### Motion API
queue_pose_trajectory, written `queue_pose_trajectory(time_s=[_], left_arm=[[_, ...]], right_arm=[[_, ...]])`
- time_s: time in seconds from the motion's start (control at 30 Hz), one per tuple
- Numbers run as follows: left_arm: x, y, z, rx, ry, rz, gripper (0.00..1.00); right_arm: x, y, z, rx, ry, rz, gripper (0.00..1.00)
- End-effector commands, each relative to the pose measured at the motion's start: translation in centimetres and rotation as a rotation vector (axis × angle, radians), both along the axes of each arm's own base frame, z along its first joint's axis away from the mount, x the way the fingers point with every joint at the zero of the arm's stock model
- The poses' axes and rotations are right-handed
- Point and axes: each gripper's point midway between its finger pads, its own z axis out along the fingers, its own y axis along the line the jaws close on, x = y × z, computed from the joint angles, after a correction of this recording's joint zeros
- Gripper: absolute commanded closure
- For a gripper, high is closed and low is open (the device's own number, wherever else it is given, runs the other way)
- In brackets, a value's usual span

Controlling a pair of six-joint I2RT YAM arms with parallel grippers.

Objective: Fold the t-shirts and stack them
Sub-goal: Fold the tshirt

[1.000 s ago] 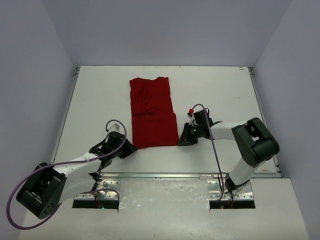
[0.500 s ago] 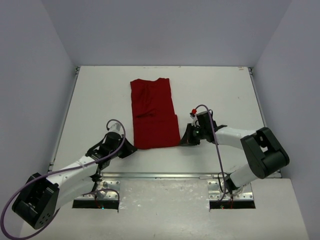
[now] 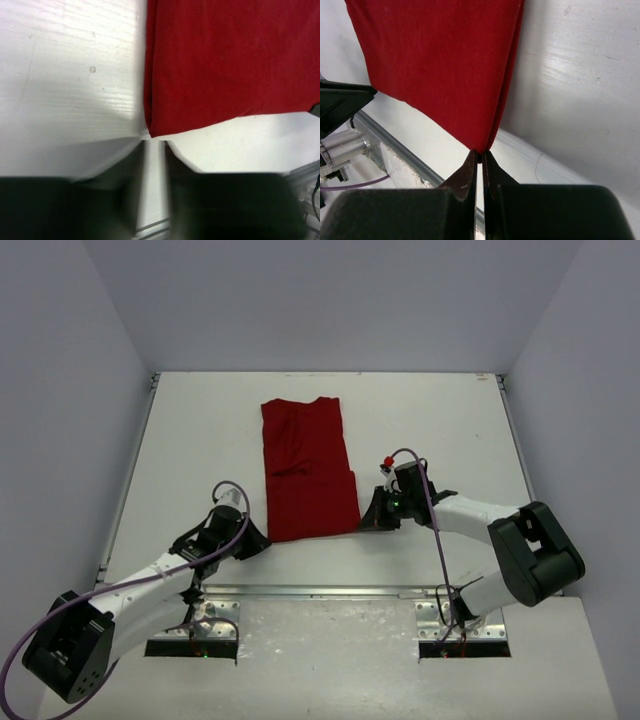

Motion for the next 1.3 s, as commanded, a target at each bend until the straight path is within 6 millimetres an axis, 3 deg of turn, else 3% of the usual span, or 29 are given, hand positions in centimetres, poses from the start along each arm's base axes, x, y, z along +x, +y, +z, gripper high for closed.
queue_pose_trajectory(time_s=[0.0, 0.13, 0.23, 0.43, 0.47, 0.6, 0.63, 0.8, 0.93, 1.27], left_arm=[[1.3, 0.7, 1.5, 0.023, -0.033, 0.066, 0.61], [1.2, 0.7, 1.4, 0.024, -0.033, 0.064, 0.4], [1.5, 0.4, 1.4, 0.012, -0.042, 0.061, 0.37], [2.3, -0.6, 0.9, -0.02, -0.035, 0.057, 0.48], [2.2, -0.6, 0.3, -0.013, -0.015, 0.055, 0.54], [2.0, -1.1, -0.2, -0.027, 0.014, 0.035, 0.64], [1.9, -1.1, -0.3, -0.025, 0.02, 0.032, 0.71], [1.5, -1.0, -0.1, -0.021, 0.004, 0.013, 0.77], [1.7, -1.0, 0.2, -0.007, -0.008, -0.006, 0.99], [3.8, -1.5, 4.2, -0.004, -0.088, -0.01, 1.0]], right_arm=[[0.2, 0.5, 1.1, 0.02, -0.021, 0.019, 0.99], [0.1, 0.5, 0.4, 0.019, -0.003, 0.013, 0.99], [0.0, 0.6, 0.3, 0.024, 0.003, 0.014, 0.99], [0.1, 0.5, 0.5, 0.017, -0.006, 0.012, 0.99], [0.1, 0.5, 0.6, 0.016, -0.009, 0.012, 0.99], [0.0, 0.3, 0.7, 0.013, -0.013, 0.013, 0.99], [0.0, 0.4, 0.7, 0.014, -0.013, 0.014, 0.99], [0.0, 0.6, 1.0, 0.029, -0.016, 0.016, 0.99], [-0.1, 0.9, 1.3, 0.056, -0.014, 0.024, 0.99], [0.1, 1.8, 3.8, 0.121, -0.038, 0.031, 0.99]])
